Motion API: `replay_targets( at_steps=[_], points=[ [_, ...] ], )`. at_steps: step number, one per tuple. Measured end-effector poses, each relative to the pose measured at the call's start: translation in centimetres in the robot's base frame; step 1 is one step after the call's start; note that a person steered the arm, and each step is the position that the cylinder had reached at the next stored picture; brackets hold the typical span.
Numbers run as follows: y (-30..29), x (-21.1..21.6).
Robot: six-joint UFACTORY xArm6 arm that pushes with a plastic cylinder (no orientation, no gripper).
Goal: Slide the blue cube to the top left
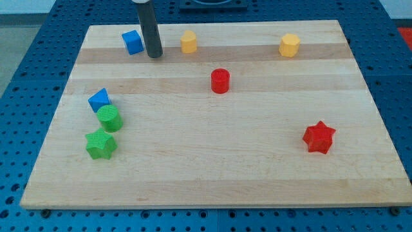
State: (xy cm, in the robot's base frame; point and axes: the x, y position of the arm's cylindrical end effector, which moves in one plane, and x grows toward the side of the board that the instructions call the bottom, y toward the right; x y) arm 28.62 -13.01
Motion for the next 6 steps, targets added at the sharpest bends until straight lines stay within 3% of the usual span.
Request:
replay_targets(
  at_steps=[1, 6],
  points=[
    [-1.1, -3.0],
    [-7.4, -1.7]
  ],
)
